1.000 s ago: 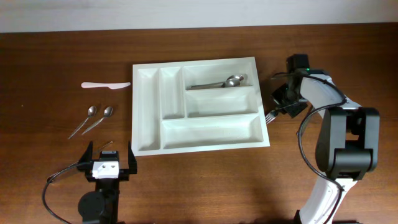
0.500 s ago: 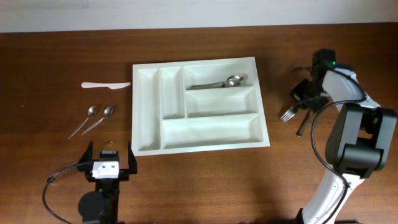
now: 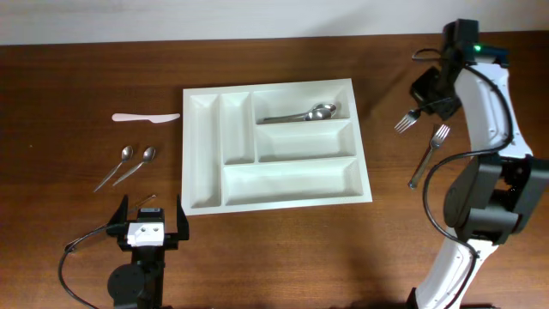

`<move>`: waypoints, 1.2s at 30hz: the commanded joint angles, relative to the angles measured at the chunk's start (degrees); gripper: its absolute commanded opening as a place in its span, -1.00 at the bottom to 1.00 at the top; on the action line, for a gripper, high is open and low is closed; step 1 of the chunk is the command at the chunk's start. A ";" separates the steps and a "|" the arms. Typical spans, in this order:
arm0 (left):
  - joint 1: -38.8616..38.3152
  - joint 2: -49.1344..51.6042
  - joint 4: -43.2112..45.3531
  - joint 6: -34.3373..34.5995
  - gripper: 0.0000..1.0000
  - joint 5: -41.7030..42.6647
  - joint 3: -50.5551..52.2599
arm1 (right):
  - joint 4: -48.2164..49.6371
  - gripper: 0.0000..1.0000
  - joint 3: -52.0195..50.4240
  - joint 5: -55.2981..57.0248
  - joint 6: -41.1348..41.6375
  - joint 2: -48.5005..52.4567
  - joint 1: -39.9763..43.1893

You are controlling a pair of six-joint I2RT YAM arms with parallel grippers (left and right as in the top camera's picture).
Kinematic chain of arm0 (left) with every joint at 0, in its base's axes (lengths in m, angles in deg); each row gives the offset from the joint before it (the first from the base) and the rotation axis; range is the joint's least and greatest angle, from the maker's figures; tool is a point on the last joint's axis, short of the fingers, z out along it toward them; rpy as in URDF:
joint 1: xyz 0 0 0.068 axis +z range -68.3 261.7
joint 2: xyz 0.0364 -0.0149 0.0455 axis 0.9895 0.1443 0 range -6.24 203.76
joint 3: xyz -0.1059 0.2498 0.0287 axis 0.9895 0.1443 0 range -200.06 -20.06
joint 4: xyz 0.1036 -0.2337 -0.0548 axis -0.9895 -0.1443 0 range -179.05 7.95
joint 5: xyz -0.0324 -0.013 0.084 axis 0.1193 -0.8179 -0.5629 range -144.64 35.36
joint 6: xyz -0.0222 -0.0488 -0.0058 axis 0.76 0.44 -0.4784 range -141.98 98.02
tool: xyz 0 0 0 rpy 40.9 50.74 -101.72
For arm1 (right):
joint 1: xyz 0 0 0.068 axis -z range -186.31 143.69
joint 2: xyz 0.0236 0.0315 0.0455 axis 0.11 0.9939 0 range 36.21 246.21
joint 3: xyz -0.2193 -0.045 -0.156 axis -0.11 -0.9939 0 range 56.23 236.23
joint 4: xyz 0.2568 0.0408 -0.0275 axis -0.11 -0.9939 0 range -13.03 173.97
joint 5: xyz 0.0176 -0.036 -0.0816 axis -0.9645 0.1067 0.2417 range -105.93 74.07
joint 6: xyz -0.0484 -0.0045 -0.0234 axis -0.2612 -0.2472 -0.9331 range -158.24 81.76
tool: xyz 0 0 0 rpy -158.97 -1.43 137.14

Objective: Pack container
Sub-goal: 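Carry the fork over the tray's middle-right compartment and lower it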

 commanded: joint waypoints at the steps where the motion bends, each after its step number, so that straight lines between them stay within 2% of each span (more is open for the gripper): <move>1: 0.35 -0.44 -0.09 0.66 0.98 0.46 0.26 | -0.83 -0.92 1.22 2.25 9.31 -0.17 -3.56; 7: 0.35 -0.44 -0.09 0.66 0.99 0.46 0.26 | 0.20 -0.92 1.25 2.78 17.77 -0.17 -10.71; 16: 0.35 -0.44 -0.07 0.66 0.99 0.44 0.26 | 0.31 -0.92 1.22 9.25 32.46 -0.17 -23.04; 26: 0.35 -0.44 -0.09 0.66 0.99 0.46 0.26 | 0.00 -0.92 0.57 13.49 35.36 0.35 -34.49; 36: 0.35 -0.44 -0.09 0.66 0.99 0.44 0.26 | -5.84 -0.92 -4.07 11.63 47.23 1.05 -38.14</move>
